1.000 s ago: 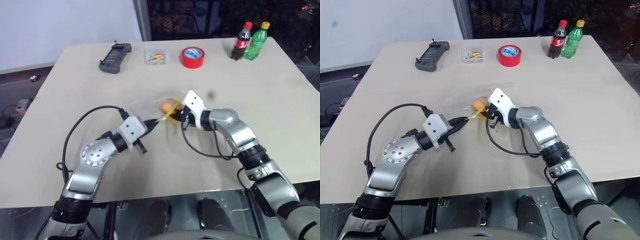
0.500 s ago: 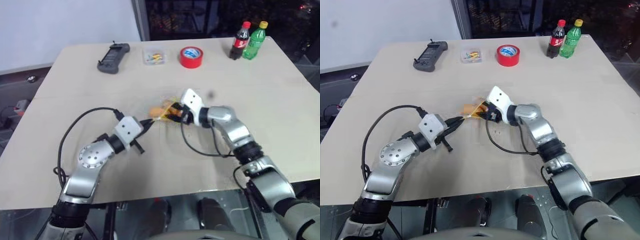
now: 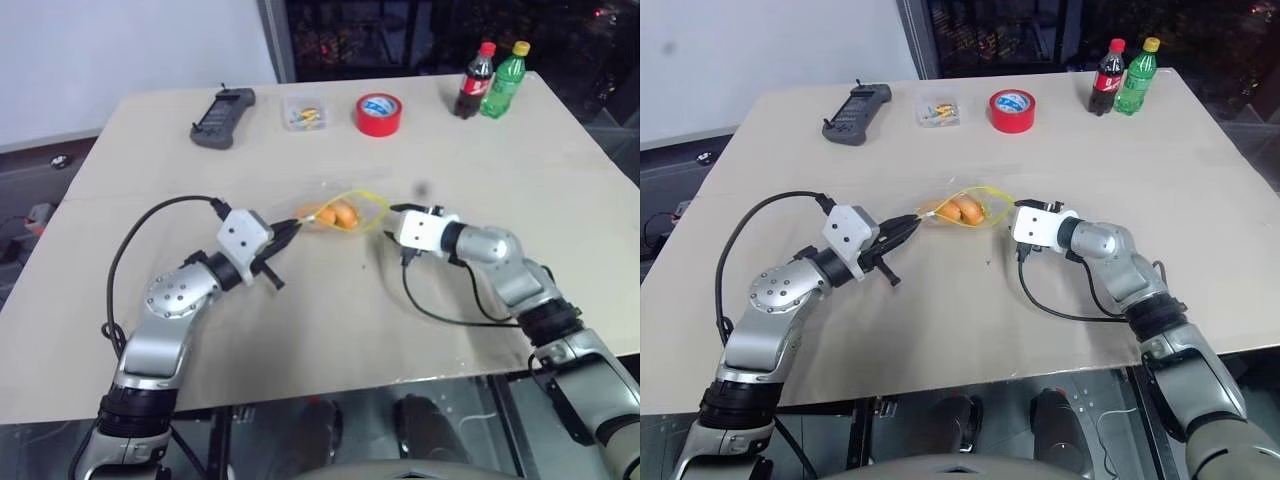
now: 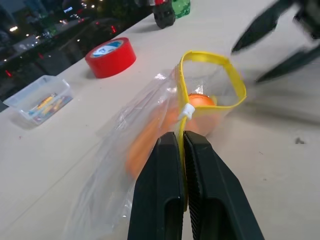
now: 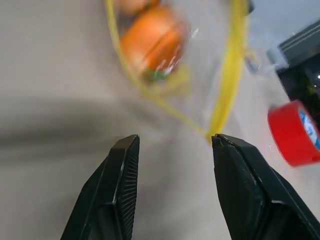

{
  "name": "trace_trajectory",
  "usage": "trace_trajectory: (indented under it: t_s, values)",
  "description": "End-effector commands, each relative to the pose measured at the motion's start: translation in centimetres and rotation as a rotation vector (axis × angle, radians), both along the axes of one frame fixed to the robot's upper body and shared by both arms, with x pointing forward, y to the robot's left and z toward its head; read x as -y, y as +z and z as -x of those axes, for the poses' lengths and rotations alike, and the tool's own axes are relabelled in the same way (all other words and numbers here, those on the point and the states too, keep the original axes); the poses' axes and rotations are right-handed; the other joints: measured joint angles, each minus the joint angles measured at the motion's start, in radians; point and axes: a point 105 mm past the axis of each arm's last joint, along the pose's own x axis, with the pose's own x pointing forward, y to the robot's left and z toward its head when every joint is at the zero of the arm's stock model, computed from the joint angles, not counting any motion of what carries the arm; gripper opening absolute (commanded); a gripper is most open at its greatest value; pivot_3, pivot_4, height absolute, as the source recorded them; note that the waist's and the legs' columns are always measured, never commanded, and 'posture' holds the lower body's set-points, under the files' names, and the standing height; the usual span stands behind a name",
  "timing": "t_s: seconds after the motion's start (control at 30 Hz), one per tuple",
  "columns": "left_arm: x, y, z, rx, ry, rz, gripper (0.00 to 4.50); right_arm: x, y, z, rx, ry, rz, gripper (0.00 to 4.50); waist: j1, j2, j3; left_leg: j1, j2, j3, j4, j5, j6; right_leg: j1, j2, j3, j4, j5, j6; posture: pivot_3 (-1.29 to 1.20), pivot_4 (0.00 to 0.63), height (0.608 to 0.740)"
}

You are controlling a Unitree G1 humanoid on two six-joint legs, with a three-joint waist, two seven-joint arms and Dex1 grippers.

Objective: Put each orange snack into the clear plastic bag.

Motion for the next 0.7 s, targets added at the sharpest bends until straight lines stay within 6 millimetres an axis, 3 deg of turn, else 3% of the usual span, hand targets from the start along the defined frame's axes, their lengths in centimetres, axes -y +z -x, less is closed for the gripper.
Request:
trace_trajectory:
  t_s: [0.03,0.7]
  values:
    - [-0.2,1.4,0.2,0.049,-0.005,0.000,0.00,-1.0,1.7,-1.1,0.094,0.028,-0.015,2.33,0.001,0.000,0.000,0.000,0.000,0.000,0.000,0.000,0.000,0.000,0.000,0.000,0.000,0.000,0.000,0.00,0.150,0.740]
    - [-0.3,0.8,1.5,0.045,-0.002,-0.030,0.00,-0.9,4.0,-3.4,0.092,-0.035,-0.153,2.33,0.000,0.000,0.000,0.000,0.000,0.000,0.000,0.000,0.000,0.000,0.001,0.000,-0.001,0.000,0.000,0.00,0.150,0.740]
